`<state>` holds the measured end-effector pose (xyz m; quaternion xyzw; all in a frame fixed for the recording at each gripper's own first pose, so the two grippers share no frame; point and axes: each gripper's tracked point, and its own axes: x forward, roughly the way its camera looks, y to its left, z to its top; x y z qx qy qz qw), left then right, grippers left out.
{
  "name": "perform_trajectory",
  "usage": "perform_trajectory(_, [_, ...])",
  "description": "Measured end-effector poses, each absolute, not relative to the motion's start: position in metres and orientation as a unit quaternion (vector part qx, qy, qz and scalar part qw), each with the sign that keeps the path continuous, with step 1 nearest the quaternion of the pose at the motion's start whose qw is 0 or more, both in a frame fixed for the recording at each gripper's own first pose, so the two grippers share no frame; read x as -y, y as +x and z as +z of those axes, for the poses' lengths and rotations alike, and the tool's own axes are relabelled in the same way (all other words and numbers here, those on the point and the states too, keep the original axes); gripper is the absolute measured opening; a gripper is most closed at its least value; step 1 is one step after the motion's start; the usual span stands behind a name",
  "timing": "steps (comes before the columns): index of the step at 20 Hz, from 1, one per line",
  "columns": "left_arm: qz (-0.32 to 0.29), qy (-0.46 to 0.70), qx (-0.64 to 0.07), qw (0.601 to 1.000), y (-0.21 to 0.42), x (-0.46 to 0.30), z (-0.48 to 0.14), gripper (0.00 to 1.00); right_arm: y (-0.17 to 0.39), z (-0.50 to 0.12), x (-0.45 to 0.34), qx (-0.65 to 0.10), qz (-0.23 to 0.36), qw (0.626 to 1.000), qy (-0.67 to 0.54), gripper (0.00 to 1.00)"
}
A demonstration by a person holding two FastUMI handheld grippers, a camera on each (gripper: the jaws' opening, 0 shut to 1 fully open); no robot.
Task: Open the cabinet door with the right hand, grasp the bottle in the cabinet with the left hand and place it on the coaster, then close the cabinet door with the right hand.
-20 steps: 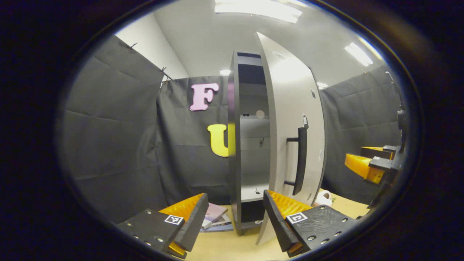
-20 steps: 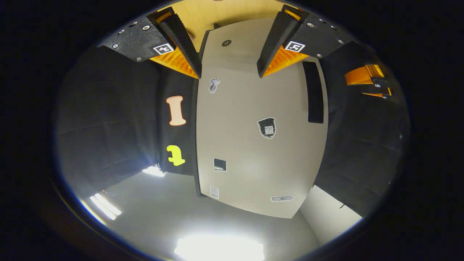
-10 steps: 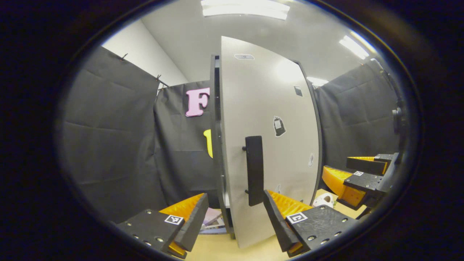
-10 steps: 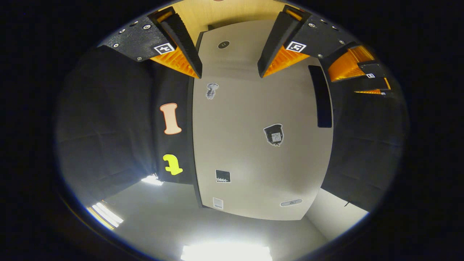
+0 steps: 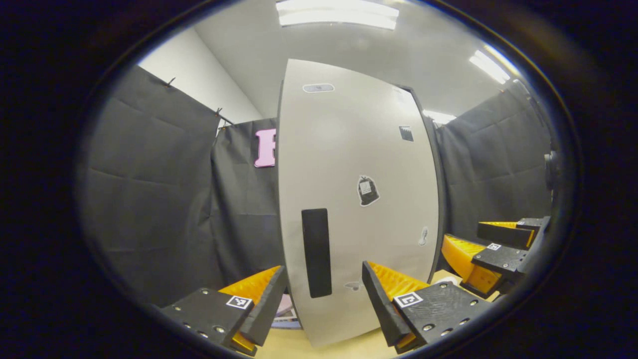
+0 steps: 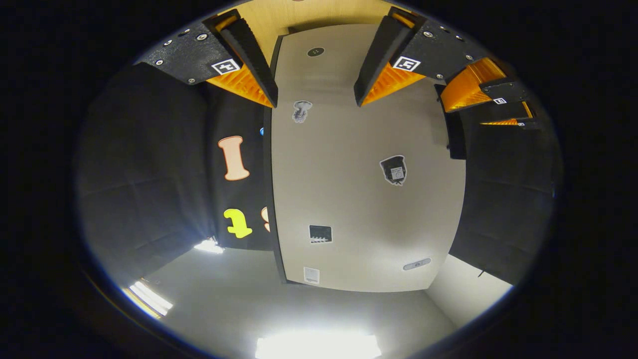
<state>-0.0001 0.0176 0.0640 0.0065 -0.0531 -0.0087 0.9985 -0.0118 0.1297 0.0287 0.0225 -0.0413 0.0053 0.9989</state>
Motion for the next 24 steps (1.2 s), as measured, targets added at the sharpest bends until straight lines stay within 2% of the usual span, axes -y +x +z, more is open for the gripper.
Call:
perform_trajectory(3, [0.002, 0.001, 0.055, 0.998, 0.004, -0.022, 0.063, 0.87, -0.009, 0.018, -0.129, 0.027, 0.007, 0.999, 0.030, 0.95])
perform_trajectory(4, [0.001, 0.001, 0.054, 0.999, 0.004, -0.021, 0.063, 0.81, -0.010, 0.018, -0.129, 0.025, 0.009, 0.999, 0.034, 0.95])
perform_trajectory(5, [-0.002, 0.002, 0.055, 0.999, 0.005, -0.018, 0.064, 0.81, -0.008, 0.019, -0.128, 0.026, 0.009, 0.999, 0.032, 0.95])
perform_trajectory(6, [-0.002, 0.006, 0.056, 0.998, 0.005, -0.016, 0.065, 0.87, -0.008, 0.021, -0.126, 0.029, 0.007, 0.999, 0.028, 0.95])
perform_trajectory(8, [-0.007, 0.008, 0.060, 0.998, 0.005, -0.011, 0.068, 0.87, -0.007, 0.023, -0.124, 0.032, 0.007, 0.999, 0.026, 0.95])
perform_trajectory(9, [-0.009, 0.008, 0.059, 0.998, 0.006, -0.010, 0.067, 0.81, -0.007, 0.021, -0.123, 0.030, 0.006, 0.999, 0.027, 0.95])
perform_trajectory(10, [-0.013, 0.008, 0.057, 0.998, 0.007, -0.008, 0.066, 0.81, -0.007, 0.020, -0.122, 0.027, 0.006, 0.999, 0.026, 0.95])
perform_trajectory(11, [-0.016, 0.007, 0.056, 0.998, 0.007, -0.006, 0.065, 0.87, -0.008, 0.019, -0.121, 0.026, 0.004, 0.999, 0.025, 0.95])
perform_trajectory(18, [-0.022, -0.003, 0.049, 0.999, 0.012, -0.003, 0.059, 0.87, -0.012, 0.015, -0.115, 0.018, 0.003, 1.000, 0.022, 0.95])
perform_trajectory(19, [-0.023, -0.004, 0.048, 0.999, 0.012, -0.001, 0.059, 0.82, -0.014, 0.014, -0.113, 0.018, 0.003, 1.000, 0.022, 0.95])
perform_trajectory(22, [-0.027, -0.005, 0.047, 0.999, 0.014, 0.001, 0.058, 0.87, -0.016, 0.011, -0.111, 0.015, 0.003, 1.000, 0.025, 0.95])
perform_trajectory(24, [-0.028, -0.006, 0.044, 0.999, 0.013, 0.002, 0.055, 0.84, -0.017, 0.009, -0.112, 0.014, 0.005, 1.000, 0.025, 0.95])
